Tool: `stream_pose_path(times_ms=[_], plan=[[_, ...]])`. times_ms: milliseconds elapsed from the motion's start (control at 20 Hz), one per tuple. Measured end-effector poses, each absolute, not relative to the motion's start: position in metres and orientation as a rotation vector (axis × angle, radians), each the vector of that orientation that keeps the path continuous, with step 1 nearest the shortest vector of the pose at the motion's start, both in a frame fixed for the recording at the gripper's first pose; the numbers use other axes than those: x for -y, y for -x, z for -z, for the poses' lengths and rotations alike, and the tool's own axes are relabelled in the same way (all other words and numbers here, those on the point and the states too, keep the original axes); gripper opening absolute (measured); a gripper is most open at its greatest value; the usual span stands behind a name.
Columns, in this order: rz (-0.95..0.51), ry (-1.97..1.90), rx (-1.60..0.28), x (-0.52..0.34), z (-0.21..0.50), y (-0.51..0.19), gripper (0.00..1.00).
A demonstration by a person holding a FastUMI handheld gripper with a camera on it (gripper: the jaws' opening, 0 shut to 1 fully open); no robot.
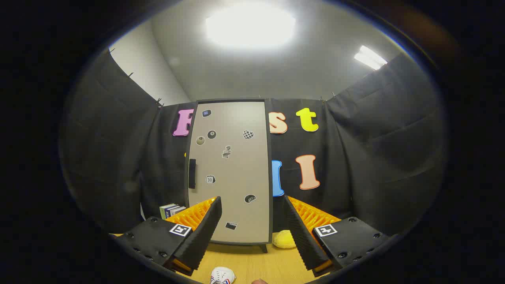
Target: Open the shoe cabinet door, grab the shoes and put them into the shoe cabinet, then close the shoe cabinet door.
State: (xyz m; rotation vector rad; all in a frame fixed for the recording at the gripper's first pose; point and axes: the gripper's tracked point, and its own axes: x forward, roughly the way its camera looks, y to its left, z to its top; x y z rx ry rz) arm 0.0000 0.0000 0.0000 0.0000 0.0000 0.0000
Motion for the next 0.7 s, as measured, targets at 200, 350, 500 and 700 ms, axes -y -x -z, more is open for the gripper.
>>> stream_pose_path(times_ms=[200, 350, 500, 700], plan=[[-0.003, -0.015, -0.007, -0.002, 0.0, 0.0, 0.97], [-0.01, -0.032, -0.019, -0.006, 0.0, 0.0, 0.97], [-0.004, -0.046, -0.015, -0.008, -0.005, -0.001, 0.97], [-0.008, -0.047, -0.02, -0.018, -0.006, -0.006, 0.97]])
